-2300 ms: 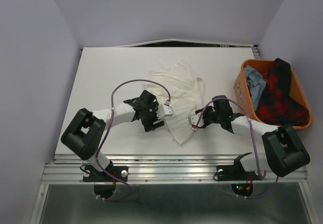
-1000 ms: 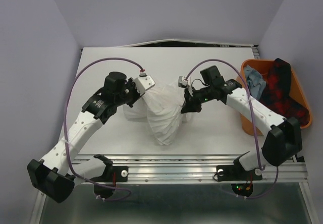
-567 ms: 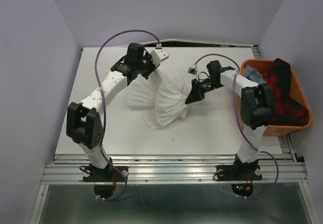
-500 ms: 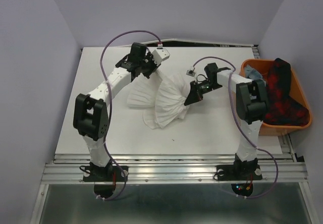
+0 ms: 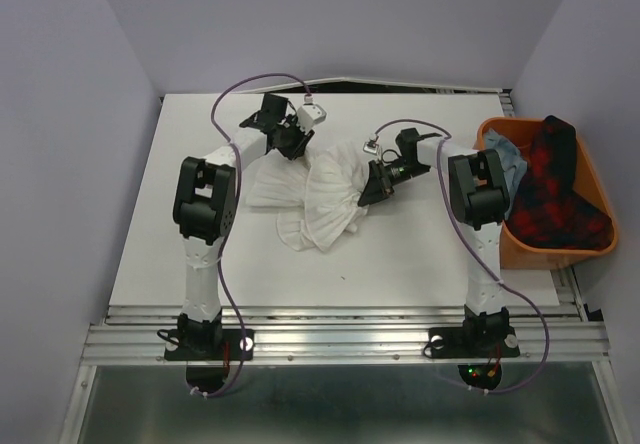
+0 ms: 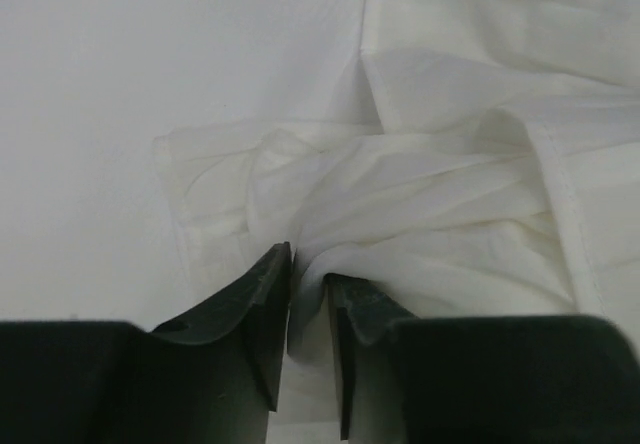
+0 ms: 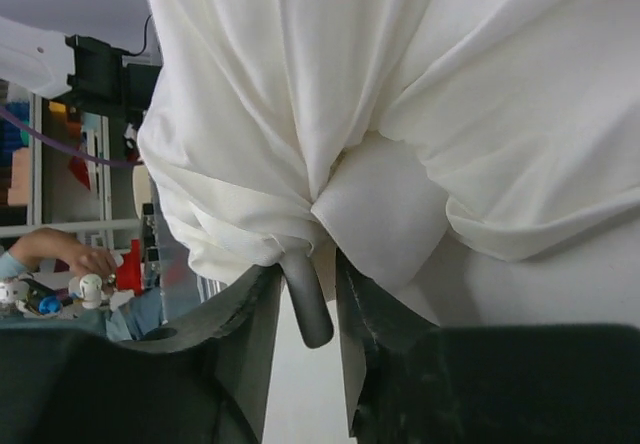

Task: Fold and stack the skirts
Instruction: Fold the skirt

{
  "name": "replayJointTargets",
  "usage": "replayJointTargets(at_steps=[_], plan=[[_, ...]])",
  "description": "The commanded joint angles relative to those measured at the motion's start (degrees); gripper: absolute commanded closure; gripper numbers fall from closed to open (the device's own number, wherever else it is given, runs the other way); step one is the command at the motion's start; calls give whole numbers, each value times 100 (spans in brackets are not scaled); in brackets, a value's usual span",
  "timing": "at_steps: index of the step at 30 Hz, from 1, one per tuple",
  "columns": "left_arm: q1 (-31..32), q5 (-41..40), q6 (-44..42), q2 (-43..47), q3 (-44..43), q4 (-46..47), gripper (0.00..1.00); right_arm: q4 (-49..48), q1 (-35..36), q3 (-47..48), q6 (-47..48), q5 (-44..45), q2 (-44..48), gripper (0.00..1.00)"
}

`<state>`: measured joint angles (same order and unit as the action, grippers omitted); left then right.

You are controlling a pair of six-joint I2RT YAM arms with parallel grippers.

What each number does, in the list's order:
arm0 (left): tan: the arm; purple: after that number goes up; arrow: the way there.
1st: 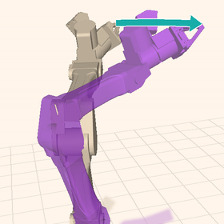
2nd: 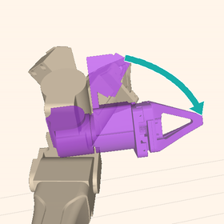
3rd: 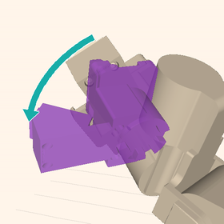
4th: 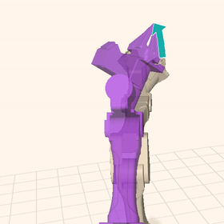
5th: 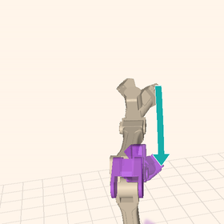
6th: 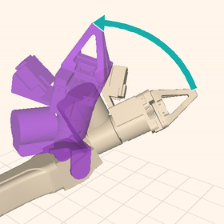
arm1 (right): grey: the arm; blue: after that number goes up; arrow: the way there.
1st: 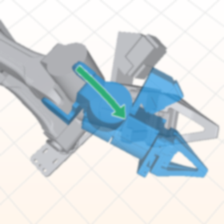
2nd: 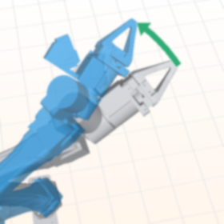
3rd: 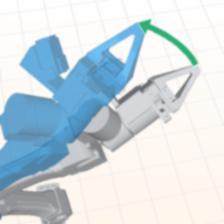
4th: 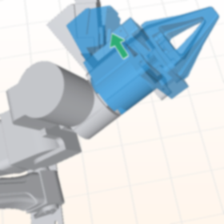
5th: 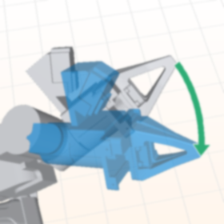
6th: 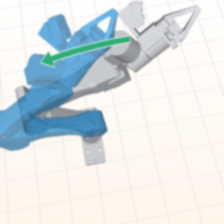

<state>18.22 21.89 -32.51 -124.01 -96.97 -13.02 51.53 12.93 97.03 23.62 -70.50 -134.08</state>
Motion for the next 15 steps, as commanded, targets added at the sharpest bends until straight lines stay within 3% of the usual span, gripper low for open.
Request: replayJointTargets(at_steps=[1, 3, 4, 5, 10, 15], plan=[[6, 237, 96, 403, -550, 107, 50, -459, 8, 44, -840, 351, 452, 54], [-29, 350, 148, 639, -700, -95, 30, -713, 8, 61, -1321, 606, 741, 43], [-55, 421, 166, 745, -727, -226, 29, -801, 8, 53, -1542, 755, 847, 41], [-73, 456, 210, 877, -718, -263, 19, -1098, 8, 26, -1831, 922, 962, 36], [-169, 658, 456, 1835, -385, -535, 17, -1610, 8, -27, -2642, 2021, 1481, 27], [-205, 764, 483, 2511, 264, -772, 17, -1655, -45, 96, -2845, 2312, 1429, 23]])
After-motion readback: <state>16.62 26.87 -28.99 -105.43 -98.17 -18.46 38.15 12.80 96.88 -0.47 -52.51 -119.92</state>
